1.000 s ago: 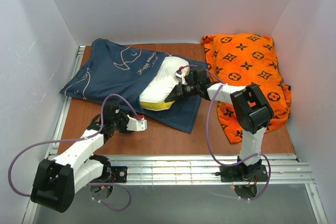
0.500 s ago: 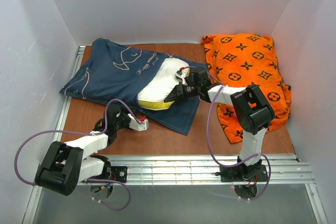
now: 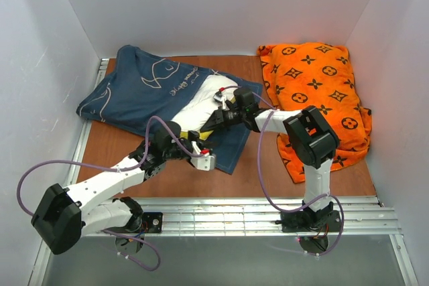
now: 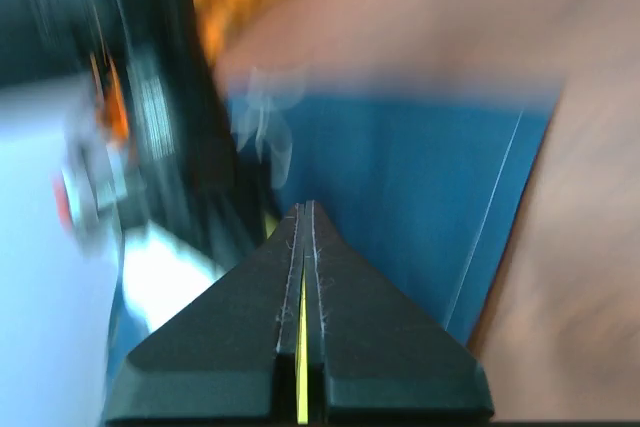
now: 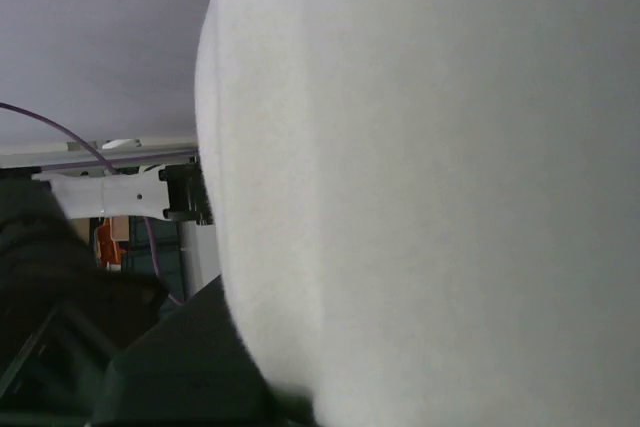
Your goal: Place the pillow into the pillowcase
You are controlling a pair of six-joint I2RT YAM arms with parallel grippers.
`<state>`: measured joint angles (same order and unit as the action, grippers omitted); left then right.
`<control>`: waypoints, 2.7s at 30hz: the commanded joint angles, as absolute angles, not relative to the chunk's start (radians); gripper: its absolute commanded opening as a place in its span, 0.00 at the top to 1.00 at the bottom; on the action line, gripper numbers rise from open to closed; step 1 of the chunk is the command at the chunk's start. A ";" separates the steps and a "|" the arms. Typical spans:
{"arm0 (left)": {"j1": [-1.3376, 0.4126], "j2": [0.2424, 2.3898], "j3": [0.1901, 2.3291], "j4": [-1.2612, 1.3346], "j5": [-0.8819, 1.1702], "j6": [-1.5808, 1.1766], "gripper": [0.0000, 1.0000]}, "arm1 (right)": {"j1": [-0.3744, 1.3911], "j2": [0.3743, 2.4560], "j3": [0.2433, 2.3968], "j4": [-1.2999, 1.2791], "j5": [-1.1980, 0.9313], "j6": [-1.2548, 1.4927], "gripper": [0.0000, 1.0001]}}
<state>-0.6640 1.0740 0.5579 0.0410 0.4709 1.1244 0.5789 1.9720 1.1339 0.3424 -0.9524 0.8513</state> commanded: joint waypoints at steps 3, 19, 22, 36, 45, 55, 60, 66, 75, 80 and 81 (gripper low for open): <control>-0.782 1.104 0.640 -0.132 0.558 0.931 1.00 | 0.611 2.052 1.174 0.479 -0.864 0.913 0.99; -0.315 0.779 0.373 -0.197 0.353 1.144 0.43 | 0.485 1.795 1.026 0.535 -0.966 1.032 0.99; -0.259 0.859 0.330 -0.042 0.382 1.173 0.41 | 0.482 1.784 1.003 0.535 -0.977 1.049 0.99; -0.202 1.300 0.324 0.531 0.479 1.169 0.43 | 0.483 1.763 0.963 0.586 -1.002 1.147 0.99; -0.210 1.388 0.400 0.551 0.468 1.131 0.96 | 0.494 1.764 0.930 0.615 -1.000 1.167 0.99; -0.261 1.051 0.506 -0.200 0.745 1.224 1.00 | 0.512 1.868 0.999 0.614 -0.904 1.083 0.99; -0.359 1.104 0.577 -0.270 0.759 1.146 1.00 | 0.560 1.927 1.035 0.612 -0.829 1.072 0.99; -0.476 1.172 0.614 -0.265 0.750 1.072 1.00 | 0.679 2.034 1.042 0.562 -0.743 0.987 0.99; -0.454 1.069 0.768 -0.437 0.683 0.760 0.65 | 0.673 1.911 0.848 0.474 -0.742 0.691 0.99; -0.417 1.196 1.105 -0.543 0.594 0.312 0.46 | 0.721 1.844 0.845 0.269 -0.781 0.433 0.99; -0.408 1.286 1.150 -0.555 0.569 0.283 0.42 | 0.736 1.833 0.844 0.238 -0.781 0.390 0.99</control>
<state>-0.4301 1.1770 1.0107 -0.4835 0.6197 0.5732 0.6926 1.8870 0.8364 0.3878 -0.7547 0.6231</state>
